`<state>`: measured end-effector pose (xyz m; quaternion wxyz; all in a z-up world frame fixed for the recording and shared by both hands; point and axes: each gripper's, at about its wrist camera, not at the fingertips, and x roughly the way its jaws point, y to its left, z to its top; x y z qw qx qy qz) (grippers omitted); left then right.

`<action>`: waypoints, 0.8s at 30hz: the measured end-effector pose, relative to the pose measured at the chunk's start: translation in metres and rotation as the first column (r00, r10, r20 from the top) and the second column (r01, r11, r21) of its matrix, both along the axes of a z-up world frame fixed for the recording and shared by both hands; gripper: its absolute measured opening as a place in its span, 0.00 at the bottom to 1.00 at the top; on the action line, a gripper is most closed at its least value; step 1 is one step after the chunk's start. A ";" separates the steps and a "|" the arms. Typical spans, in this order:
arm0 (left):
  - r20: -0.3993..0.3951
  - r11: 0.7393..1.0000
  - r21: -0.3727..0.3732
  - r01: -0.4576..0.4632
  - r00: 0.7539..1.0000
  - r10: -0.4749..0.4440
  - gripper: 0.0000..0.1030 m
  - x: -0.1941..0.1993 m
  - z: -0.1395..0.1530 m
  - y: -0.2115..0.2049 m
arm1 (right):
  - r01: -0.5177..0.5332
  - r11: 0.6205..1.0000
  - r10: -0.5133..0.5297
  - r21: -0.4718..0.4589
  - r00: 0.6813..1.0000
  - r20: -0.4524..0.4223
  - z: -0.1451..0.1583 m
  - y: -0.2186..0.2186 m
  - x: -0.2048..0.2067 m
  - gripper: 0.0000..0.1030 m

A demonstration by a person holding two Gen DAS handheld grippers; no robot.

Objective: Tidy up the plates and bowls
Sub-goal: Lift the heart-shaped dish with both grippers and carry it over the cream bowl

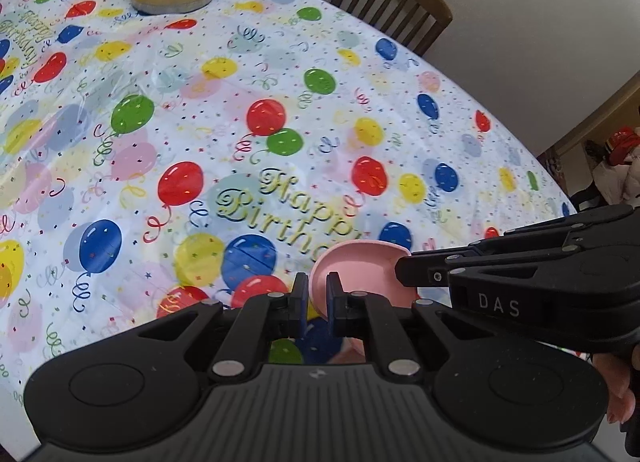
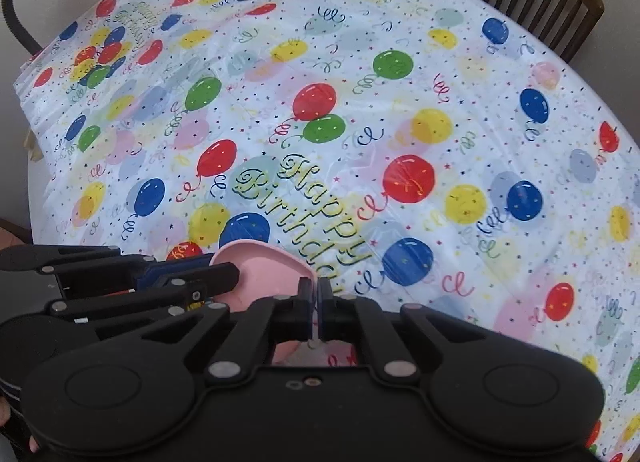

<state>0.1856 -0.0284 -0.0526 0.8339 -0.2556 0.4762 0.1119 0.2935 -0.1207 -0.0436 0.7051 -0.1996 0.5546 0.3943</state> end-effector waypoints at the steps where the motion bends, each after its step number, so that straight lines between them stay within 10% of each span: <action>1: 0.003 1.000 0.001 0.005 1.000 -0.005 0.08 -0.001 0.003 -0.005 | -0.001 1.000 0.001 0.002 1.000 0.005 0.003 -0.005 -0.001 0.01; 24: 0.032 0.993 -0.052 0.110 0.994 -0.108 0.08 -0.050 0.046 -0.159 | -0.097 0.995 0.097 -0.014 0.994 0.049 0.057 -0.153 -0.039 0.01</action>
